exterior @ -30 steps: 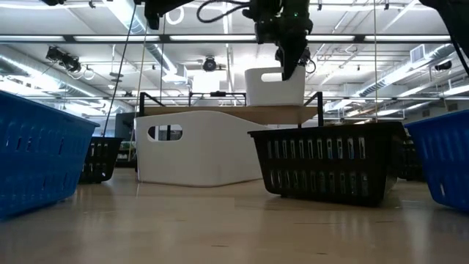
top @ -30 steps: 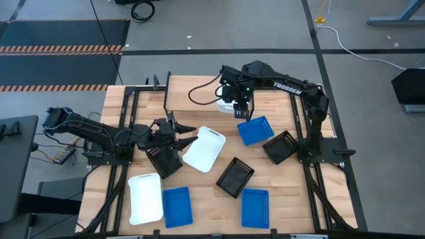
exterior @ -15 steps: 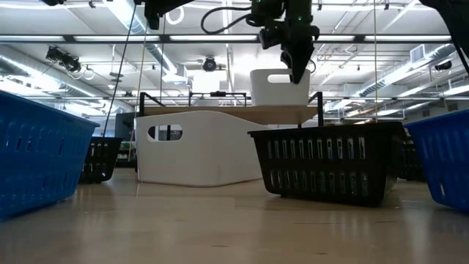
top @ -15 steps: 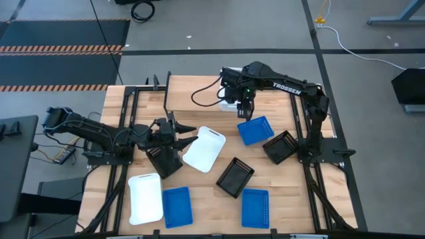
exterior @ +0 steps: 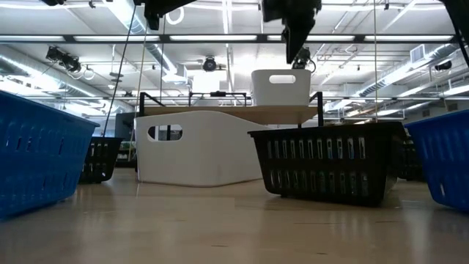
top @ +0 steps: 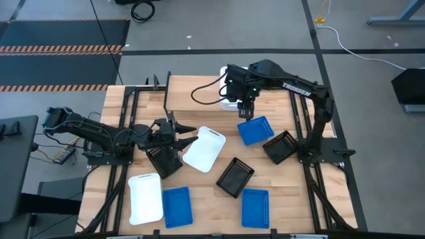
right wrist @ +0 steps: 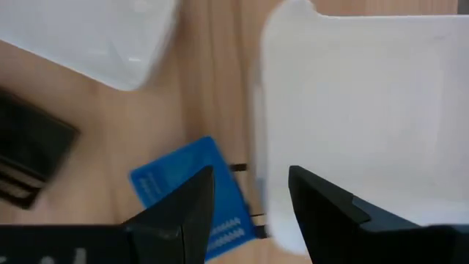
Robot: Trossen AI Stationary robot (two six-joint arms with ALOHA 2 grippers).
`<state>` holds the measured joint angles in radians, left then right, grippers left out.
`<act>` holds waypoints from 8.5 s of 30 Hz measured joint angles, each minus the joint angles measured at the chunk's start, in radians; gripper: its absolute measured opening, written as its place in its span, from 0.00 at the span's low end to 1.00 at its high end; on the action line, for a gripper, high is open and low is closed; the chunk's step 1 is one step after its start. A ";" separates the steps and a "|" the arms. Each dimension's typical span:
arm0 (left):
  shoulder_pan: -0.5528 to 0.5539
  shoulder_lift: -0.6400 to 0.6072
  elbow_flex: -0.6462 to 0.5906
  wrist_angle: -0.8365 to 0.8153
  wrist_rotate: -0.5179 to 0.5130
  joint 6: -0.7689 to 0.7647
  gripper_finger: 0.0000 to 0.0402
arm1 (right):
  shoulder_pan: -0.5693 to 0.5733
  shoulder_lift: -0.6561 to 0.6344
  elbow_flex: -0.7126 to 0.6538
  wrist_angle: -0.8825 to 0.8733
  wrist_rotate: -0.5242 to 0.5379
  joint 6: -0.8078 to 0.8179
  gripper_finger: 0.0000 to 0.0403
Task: Stack baskets on shelf by color
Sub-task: Put the top right blue bin on the shelf
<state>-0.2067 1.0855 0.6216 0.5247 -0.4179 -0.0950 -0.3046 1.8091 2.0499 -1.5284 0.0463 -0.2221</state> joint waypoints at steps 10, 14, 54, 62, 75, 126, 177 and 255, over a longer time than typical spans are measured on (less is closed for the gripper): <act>0.000 -0.001 0.000 -0.007 0.000 -0.025 0.43 | 0.096 -0.012 -0.040 -0.043 -0.109 0.438 0.45; -0.001 -0.001 0.000 -0.021 0.000 -0.042 0.43 | 0.124 -0.012 -0.136 -0.043 -0.090 0.562 0.45; -0.130 -0.177 0.000 -0.159 0.029 -0.030 0.43 | 0.184 -0.010 -0.908 0.579 0.090 0.734 0.33; -0.152 -0.177 0.000 -0.157 0.001 -0.025 0.43 | 0.237 -0.010 -0.871 0.492 -0.016 0.693 0.04; -0.152 -0.176 0.000 -0.157 -0.001 -0.020 0.43 | 0.356 -0.010 -0.522 0.175 -0.152 0.669 0.02; -0.150 -0.176 0.000 -0.141 -0.117 0.033 0.43 | 0.069 0.032 -0.124 0.682 -0.112 -0.022 0.02; -0.147 -0.176 0.000 -0.331 -0.438 0.050 0.43 | 0.076 -0.046 -0.123 0.595 -0.092 0.089 0.48; 0.940 0.598 0.872 -1.297 0.153 -0.088 0.44 | 0.177 -0.169 -0.123 0.231 0.151 0.185 0.47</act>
<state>0.7328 1.6831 1.4933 -0.7723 -0.2645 -0.1831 -0.1280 1.6402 1.9266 -1.2972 0.1974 -0.0372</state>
